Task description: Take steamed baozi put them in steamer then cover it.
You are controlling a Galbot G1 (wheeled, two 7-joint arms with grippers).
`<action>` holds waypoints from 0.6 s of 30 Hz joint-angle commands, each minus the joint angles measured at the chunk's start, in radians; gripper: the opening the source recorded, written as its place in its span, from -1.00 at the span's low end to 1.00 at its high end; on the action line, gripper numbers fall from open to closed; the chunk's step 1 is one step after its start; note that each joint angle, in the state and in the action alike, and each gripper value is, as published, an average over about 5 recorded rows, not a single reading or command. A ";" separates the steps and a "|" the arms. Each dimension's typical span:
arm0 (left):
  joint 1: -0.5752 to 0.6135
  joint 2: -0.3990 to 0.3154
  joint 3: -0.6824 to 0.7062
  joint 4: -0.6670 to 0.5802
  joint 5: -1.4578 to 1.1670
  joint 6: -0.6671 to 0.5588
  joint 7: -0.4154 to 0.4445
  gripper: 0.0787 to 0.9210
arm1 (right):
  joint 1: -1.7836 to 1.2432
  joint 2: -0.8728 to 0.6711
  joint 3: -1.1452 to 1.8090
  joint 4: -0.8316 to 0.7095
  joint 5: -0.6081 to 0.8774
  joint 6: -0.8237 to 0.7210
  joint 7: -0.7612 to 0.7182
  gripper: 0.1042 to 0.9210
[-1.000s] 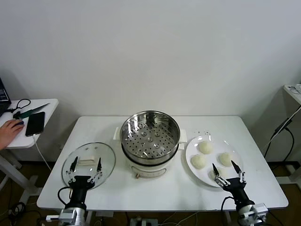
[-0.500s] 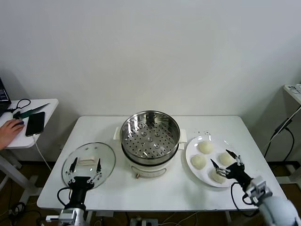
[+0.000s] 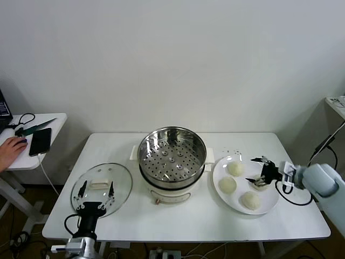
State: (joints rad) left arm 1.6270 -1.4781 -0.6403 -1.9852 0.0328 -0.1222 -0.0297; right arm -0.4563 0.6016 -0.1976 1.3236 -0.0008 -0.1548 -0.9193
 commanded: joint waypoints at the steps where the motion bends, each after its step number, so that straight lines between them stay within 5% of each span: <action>1: -0.003 0.007 -0.002 0.006 -0.011 0.006 -0.004 0.77 | 0.487 -0.021 -0.501 -0.185 -0.049 -0.013 -0.176 0.76; 18: -0.041 -0.019 -0.007 0.018 0.008 0.042 -0.003 0.77 | 0.613 0.336 -0.710 -0.543 -0.100 0.028 -0.190 0.76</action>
State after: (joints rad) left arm 1.5921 -1.4925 -0.6482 -1.9679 0.0395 -0.0880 -0.0317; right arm 0.0467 0.8454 -0.7934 0.9116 -0.0796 -0.1293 -1.0744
